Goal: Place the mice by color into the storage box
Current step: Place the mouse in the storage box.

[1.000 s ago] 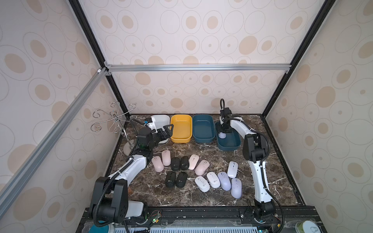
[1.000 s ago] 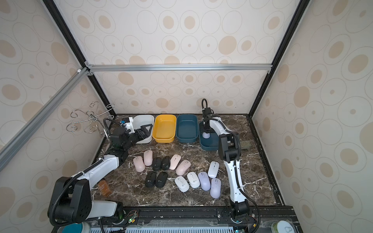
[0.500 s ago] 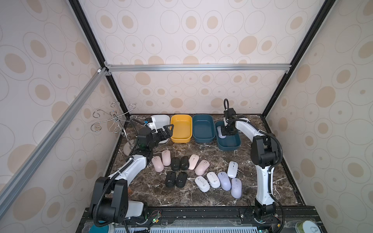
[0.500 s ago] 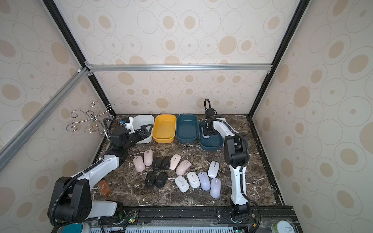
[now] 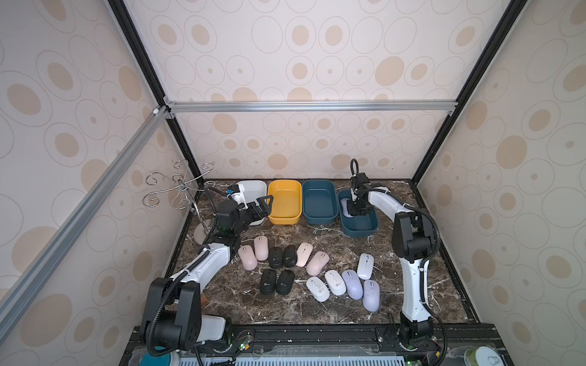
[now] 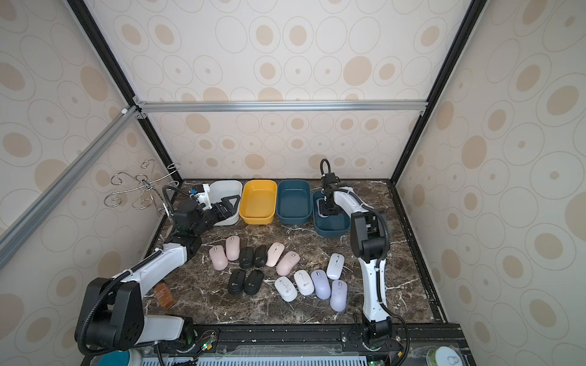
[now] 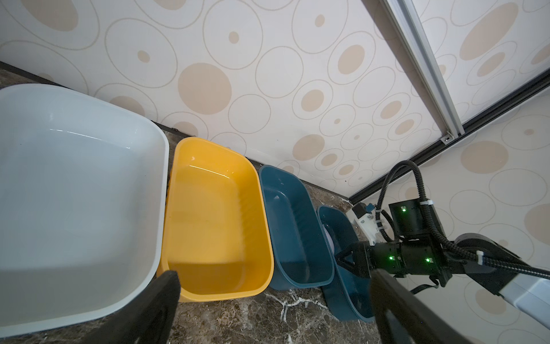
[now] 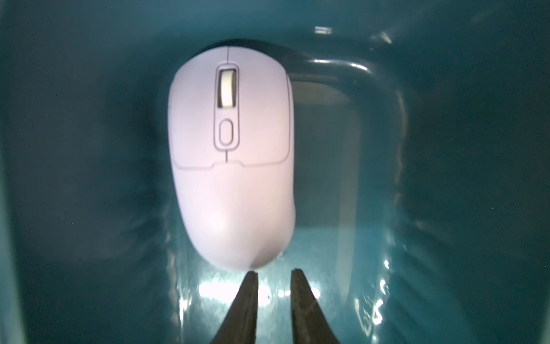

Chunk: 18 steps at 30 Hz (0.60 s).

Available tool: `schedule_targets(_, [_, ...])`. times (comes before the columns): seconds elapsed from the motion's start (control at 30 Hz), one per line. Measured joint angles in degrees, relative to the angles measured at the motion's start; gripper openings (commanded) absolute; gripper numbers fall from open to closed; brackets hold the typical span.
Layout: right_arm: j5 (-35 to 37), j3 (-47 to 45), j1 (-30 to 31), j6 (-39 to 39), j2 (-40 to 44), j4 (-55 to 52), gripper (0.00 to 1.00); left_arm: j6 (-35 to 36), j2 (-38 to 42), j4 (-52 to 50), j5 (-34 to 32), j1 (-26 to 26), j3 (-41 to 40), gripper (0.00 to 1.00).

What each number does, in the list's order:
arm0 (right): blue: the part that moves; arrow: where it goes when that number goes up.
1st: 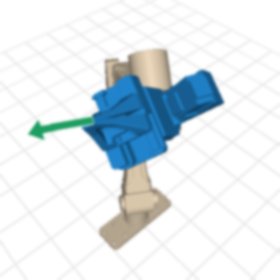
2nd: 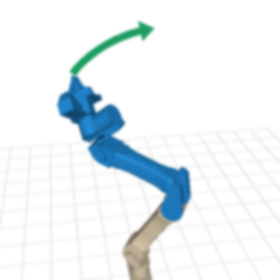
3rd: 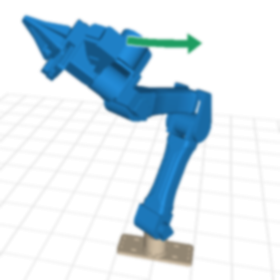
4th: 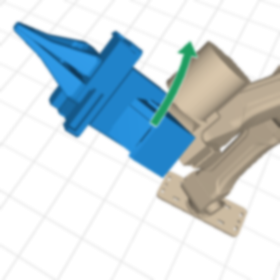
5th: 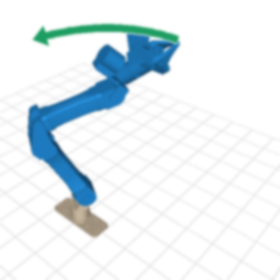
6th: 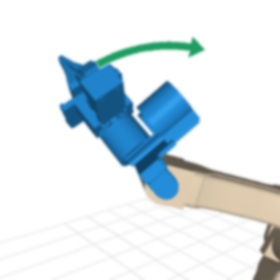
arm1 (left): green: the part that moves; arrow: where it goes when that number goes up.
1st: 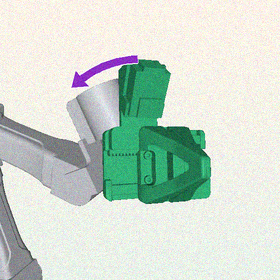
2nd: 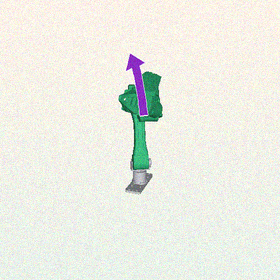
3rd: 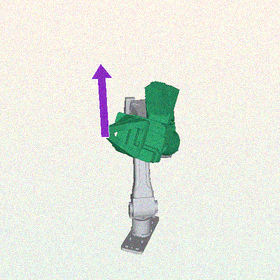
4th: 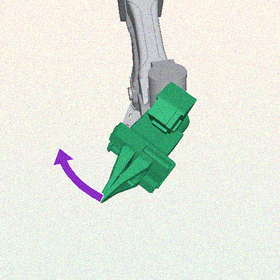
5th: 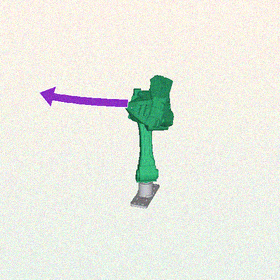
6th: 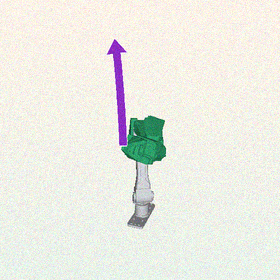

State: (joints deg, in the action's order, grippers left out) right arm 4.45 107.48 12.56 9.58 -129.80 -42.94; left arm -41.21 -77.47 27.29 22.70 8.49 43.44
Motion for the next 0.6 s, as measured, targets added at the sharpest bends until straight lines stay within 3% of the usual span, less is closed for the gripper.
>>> schedule_targets(0.23, [0.0, 3.7, -0.1, 0.1, -3.2, -1.7, 0.22, 0.0, 0.0, 0.0, 0.0, 0.0, 0.0, 1.0])
schedule_targets(0.43, [0.3, 1.0, -0.1, 0.3, -1.2, -1.7, 0.23, 0.0, 0.0, 0.0, 0.1, 0.0, 0.0, 1.0])
schedule_targets(0.5, [0.3, -1.1, -0.1, 0.6, 0.9, -1.8, 0.27, 0.0, 0.0, 0.0, 0.2, 0.0, 0.0, 1.0])
schedule_targets(0.6, [0.5, -6.3, 0.1, 1.9, 7.0, -1.1, 0.42, -0.2, 0.0, 0.0, 0.4, 0.0, 0.0, 1.0])
